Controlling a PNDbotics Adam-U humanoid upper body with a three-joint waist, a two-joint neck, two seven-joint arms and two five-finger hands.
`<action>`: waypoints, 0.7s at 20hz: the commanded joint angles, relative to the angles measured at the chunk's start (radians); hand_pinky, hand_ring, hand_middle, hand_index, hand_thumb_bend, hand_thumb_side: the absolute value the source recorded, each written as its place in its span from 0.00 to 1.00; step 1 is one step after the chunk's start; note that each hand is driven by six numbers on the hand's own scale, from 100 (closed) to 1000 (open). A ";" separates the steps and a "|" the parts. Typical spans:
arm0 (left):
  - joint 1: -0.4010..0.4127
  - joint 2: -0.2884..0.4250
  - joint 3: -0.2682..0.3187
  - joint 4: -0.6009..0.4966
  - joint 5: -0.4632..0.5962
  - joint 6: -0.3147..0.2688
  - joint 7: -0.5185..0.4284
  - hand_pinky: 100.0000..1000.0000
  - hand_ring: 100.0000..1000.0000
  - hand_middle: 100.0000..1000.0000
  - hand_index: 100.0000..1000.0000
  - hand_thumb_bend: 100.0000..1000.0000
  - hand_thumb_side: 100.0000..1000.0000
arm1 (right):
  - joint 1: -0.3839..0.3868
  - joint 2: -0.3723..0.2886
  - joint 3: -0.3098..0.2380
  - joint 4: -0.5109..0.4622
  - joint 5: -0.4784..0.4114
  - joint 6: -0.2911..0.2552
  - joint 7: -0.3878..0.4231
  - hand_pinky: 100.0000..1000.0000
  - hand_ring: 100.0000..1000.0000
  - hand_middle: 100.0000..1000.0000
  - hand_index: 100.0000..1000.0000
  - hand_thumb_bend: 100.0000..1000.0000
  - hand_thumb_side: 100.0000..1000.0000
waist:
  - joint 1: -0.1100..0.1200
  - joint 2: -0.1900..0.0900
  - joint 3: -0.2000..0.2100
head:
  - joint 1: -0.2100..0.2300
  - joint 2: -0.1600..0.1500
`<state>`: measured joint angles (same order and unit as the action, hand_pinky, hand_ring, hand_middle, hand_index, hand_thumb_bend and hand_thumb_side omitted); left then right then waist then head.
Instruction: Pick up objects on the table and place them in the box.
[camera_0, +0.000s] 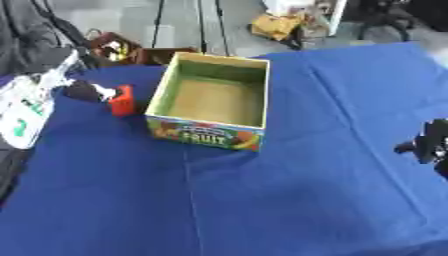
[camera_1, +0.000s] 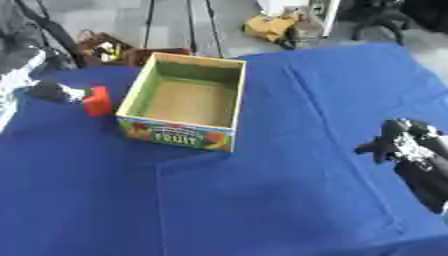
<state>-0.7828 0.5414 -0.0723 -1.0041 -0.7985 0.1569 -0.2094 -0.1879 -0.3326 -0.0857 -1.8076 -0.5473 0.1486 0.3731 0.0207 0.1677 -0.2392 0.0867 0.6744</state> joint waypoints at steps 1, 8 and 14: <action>-0.035 -0.003 0.030 0.050 -0.059 -0.020 0.029 0.69 0.63 0.59 0.75 0.59 0.27 | -0.007 -0.019 -0.002 -0.013 -0.006 0.000 0.005 0.54 0.27 0.24 0.31 0.00 0.15 | -0.002 -0.018 -0.002 | 0.003 -0.006; -0.050 -0.040 0.068 0.082 -0.192 -0.049 0.039 0.70 0.64 0.60 0.75 0.56 0.27 | -0.006 -0.017 0.001 -0.011 -0.004 0.002 0.008 0.54 0.27 0.24 0.31 0.00 0.14 | -0.003 -0.020 -0.003 | 0.003 -0.007; -0.054 -0.059 0.082 0.104 -0.240 -0.053 0.040 0.71 0.65 0.61 0.75 0.55 0.27 | -0.006 -0.015 0.003 -0.010 -0.003 0.004 0.011 0.55 0.27 0.24 0.31 0.00 0.14 | -0.003 -0.018 -0.005 | 0.001 -0.007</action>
<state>-0.8114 0.4651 -0.0059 -0.8939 -1.0300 0.1081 -0.1703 -0.1852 -0.3326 -0.0796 -1.8072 -0.5473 0.1527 0.3813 0.0197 0.1663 -0.2432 0.0871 0.6745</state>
